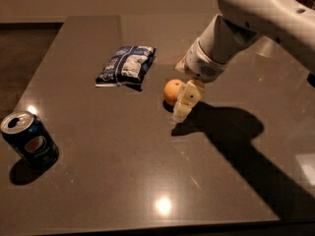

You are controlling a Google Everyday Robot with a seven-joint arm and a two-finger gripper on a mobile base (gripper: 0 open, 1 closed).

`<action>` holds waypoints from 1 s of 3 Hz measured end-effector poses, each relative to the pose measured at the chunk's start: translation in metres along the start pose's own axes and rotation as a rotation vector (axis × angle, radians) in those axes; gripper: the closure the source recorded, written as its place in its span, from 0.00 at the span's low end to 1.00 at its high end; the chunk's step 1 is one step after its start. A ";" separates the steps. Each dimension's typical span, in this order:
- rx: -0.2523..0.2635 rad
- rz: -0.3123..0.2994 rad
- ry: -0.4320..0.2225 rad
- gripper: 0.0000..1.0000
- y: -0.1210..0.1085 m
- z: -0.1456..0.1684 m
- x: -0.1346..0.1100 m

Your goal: Pick orange

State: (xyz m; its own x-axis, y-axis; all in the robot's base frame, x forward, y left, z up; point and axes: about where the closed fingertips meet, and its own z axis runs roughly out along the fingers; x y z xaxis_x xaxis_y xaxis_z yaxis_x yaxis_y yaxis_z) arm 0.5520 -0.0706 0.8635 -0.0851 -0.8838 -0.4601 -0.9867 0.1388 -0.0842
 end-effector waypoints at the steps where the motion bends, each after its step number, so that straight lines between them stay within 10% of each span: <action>1: -0.027 -0.001 -0.003 0.14 -0.002 0.005 -0.001; 3: -0.042 -0.010 -0.013 0.61 -0.009 -0.010 -0.008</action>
Offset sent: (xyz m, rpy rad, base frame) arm 0.0109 0.0020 0.0016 0.0148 0.0571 0.0330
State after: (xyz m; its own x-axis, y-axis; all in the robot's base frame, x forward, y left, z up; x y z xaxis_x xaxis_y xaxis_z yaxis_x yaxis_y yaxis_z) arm 0.5598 -0.0688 0.8768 -0.0738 -0.8789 -0.4712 -0.9925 0.1111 -0.0518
